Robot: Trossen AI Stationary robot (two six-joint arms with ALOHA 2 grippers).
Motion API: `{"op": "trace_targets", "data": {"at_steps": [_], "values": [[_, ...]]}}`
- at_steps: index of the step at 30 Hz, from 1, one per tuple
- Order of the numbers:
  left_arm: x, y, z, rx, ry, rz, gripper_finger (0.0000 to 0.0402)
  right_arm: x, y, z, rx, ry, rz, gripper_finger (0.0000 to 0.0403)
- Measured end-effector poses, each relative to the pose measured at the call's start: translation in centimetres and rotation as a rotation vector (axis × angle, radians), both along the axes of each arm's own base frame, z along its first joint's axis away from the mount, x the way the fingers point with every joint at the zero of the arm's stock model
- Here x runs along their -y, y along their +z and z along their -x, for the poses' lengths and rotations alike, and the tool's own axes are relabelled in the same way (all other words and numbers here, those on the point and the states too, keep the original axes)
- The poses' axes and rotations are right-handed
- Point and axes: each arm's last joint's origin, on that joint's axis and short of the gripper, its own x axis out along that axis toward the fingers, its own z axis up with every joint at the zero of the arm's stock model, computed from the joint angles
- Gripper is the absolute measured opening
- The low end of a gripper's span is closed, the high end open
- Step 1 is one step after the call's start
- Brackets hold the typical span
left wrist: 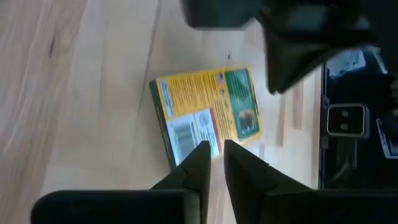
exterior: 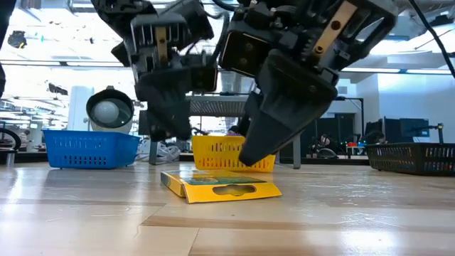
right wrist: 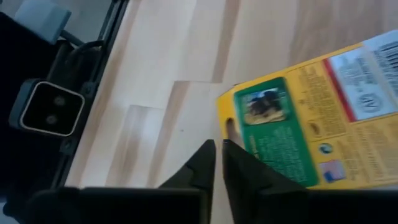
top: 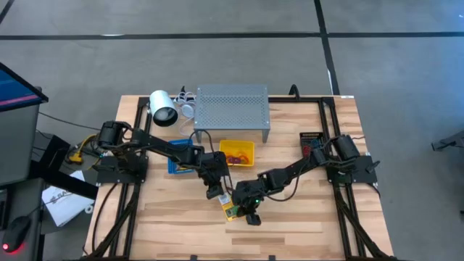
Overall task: Pick & Place Office Desk Supplies
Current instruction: Put the crayon box into the blue bin
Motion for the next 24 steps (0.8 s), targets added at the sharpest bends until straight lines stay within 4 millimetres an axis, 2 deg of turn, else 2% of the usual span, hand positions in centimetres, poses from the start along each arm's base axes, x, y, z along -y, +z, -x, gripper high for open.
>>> {"op": "trace_targets", "data": {"at_steps": [3,8,18,24], "values": [[0.0,-1.2,-0.1,-0.045,0.011,0.005,0.0059,-0.4,0.0,0.2,-0.005,0.007,0.008,0.0006],[0.0,-2.7,-0.3,-0.096,0.026,0.013,0.0082,-0.6,-0.2,0.3,-0.009,-0.003,0.015,0.0003],[0.2,-2.4,-0.8,-0.042,0.002,0.049,0.0108,-0.7,-0.4,0.3,-0.017,-0.007,0.021,0.0001],[0.2,-2.6,-0.8,-0.047,0.005,0.047,0.0121,-0.5,-1.2,0.9,-0.041,-0.04,0.022,0.0001]]}}
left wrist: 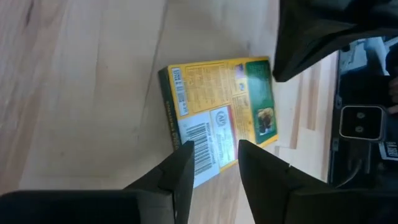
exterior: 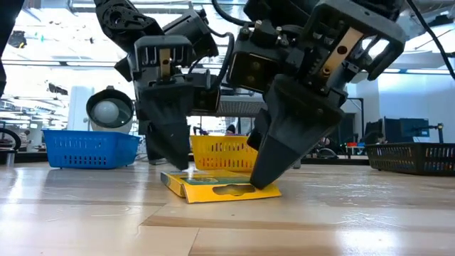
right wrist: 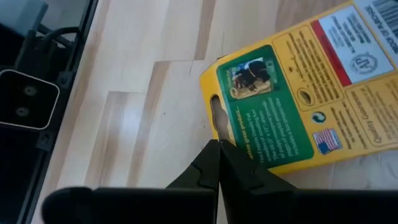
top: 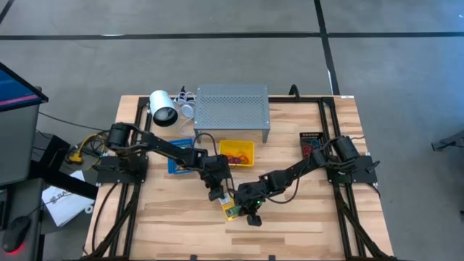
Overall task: Pick & Place Office Desk Supplies
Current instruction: Put the crayon box into the blue bin
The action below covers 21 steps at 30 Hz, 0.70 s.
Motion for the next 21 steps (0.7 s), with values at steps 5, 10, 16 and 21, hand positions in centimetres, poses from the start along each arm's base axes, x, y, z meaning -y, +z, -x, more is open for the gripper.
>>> {"op": "trace_targets", "data": {"at_steps": [5,10,16,21], "values": [[0.0,-0.9,-0.2,-0.023,0.008,0.012,0.0122,-0.2,-0.2,0.2,0.016,-0.005,-0.017,0.0],[-0.1,-1.3,-0.4,-0.032,0.007,0.03,0.0123,-0.2,-0.2,0.2,0.018,-0.003,-0.018,0.0],[-0.5,-1.4,-0.4,-0.035,0.014,0.04,0.0119,-0.2,-0.2,0.2,0.018,0.001,-0.02,0.0],[-1.3,-1.4,-0.1,-0.064,0.04,0.048,0.0118,-0.2,-0.2,0.2,0.016,0.001,-0.019,0.0]]}}
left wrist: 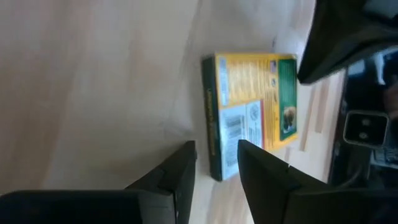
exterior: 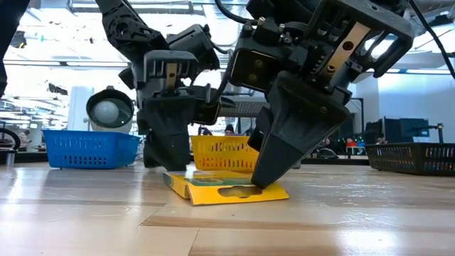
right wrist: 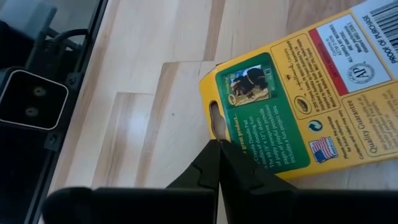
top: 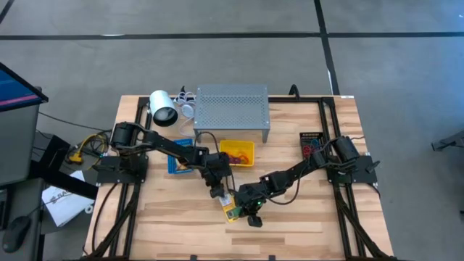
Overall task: Pick & Place Office Desk Supplies
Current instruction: Put the crayon box into the blue bin
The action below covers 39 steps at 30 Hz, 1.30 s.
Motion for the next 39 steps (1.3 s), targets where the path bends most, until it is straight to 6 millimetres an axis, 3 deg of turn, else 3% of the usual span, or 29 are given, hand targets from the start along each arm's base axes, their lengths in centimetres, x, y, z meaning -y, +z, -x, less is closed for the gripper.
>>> {"op": "trace_targets", "data": {"at_steps": [4,9,27,39], "values": [[-0.5,1.3,0.1,0.029,0.024,-0.016,0.0118,-0.1,0.0,0.1,-0.006,0.001,0.002,0.0],[-0.3,1.5,0.3,0.019,0.018,-0.023,0.0118,0.0,0.0,0.1,-0.005,0.0,0.003,0.0],[1.4,-1.0,-0.4,-0.016,-0.012,0.031,0.0117,-0.1,0.1,-0.1,0.023,0.019,-0.014,0.0],[1.7,-1.0,-0.7,0.033,-0.03,0.019,0.0104,-0.1,0.0,-0.1,0.024,0.022,-0.014,0.0]]}}
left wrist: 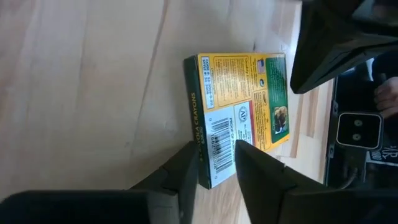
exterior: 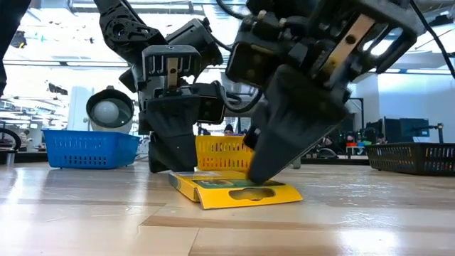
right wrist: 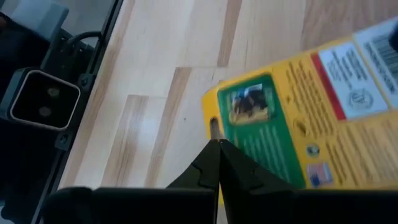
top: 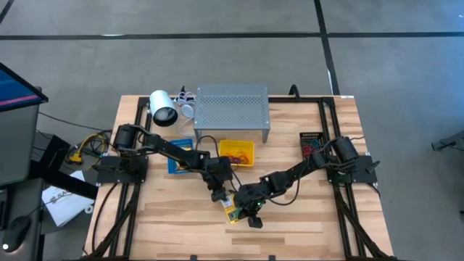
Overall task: Pick & Place Office Desk Supplies
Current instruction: Put the crayon box into the blue bin
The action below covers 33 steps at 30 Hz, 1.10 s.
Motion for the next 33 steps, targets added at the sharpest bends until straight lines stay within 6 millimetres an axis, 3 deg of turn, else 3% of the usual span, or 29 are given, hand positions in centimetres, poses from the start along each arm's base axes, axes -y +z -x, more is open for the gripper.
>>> {"op": "trace_targets", "data": {"at_steps": [7,19,33], "values": [[0.2,0.0,0.0,0.033,-0.049,-0.025,0.0009,-0.2,-2.0,-1.0,0.01,0.03,-0.113,0.0],[0.5,0.2,0.0,0.047,-0.063,-0.03,0.0001,0.3,-1.6,-1.0,0.007,0.01,-0.074,0.0],[0.4,3.4,0.6,0.122,-0.076,-0.041,0.0,1.7,0.7,-0.6,0.025,-0.036,0.014,0.0]]}}
